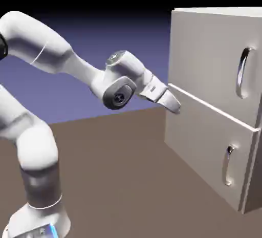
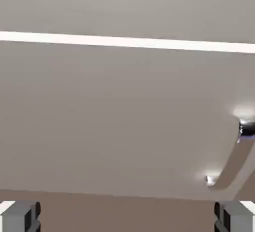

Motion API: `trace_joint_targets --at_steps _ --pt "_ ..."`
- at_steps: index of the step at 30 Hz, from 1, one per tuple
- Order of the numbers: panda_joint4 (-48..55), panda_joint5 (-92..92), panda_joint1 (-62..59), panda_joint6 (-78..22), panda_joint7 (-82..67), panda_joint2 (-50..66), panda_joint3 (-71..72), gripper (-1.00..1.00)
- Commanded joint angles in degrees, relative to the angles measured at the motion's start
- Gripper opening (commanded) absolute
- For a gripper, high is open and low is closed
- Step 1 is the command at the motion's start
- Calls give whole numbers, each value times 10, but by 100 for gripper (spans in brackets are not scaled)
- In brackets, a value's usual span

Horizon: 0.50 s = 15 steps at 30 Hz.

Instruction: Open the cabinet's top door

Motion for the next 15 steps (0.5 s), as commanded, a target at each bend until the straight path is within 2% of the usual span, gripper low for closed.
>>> trace_joint_targets --at_steps 1,15 --pt "6 -25 10 -1 -9 -3 -11 0" --pt "94 -374 151 -10 -134 -43 -161 0"
